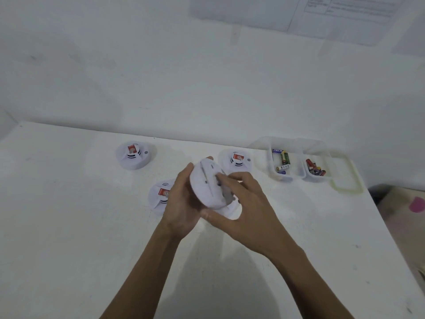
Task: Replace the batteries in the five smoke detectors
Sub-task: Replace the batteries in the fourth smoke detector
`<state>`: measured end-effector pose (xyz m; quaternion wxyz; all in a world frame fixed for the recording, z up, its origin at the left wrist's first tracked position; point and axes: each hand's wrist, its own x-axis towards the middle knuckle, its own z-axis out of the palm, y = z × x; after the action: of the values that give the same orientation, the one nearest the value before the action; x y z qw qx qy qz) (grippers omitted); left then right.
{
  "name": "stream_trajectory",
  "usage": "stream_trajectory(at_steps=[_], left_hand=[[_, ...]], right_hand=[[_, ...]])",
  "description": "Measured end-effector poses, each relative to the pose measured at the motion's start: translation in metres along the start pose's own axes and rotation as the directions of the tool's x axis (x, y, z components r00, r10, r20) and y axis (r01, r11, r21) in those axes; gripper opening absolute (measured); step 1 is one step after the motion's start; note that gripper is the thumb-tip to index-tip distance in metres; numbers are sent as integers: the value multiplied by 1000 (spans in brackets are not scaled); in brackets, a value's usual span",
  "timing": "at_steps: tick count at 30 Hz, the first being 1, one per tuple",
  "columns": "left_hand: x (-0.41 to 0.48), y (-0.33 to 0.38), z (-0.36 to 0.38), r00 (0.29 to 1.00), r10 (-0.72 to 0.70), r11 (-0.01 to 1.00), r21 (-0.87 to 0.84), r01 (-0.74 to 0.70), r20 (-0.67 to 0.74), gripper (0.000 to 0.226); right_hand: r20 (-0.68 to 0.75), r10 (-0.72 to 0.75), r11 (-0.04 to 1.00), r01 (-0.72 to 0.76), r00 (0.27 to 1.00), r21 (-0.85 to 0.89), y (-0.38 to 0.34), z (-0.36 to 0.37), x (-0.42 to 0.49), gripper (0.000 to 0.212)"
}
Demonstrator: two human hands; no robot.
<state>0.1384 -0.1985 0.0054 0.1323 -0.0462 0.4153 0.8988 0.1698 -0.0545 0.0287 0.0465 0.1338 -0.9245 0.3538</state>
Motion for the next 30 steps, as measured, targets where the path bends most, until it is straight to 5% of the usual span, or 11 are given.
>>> stream_trajectory(at_steps=[6, 9, 12, 18, 30], left_hand=[[1, 10, 1, 995, 88, 932, 356, -65, -49, 30], [5, 16, -13, 997, 69, 902, 428, -54, -21, 30], [-1, 22, -16, 993, 114, 840, 530, -118, 42, 31], [-11, 28, -11, 980, 177, 753, 629, -193, 90, 30], [-17, 30, -12, 984, 155, 751, 638, -172, 82, 41]], right_hand=[[-40, 158, 951, -141, 987, 273, 1, -1, -1, 53], [-18, 250, 828, -205, 968, 522, 0, -7, -3, 32], [34, 332, 670, -260, 943, 695, 3, -12, -4, 38], [146, 406, 454, -338, 902, 825, 10, -15, -7, 38], [92, 446, 510, -337, 890, 791, 11, -10, -3, 50]])
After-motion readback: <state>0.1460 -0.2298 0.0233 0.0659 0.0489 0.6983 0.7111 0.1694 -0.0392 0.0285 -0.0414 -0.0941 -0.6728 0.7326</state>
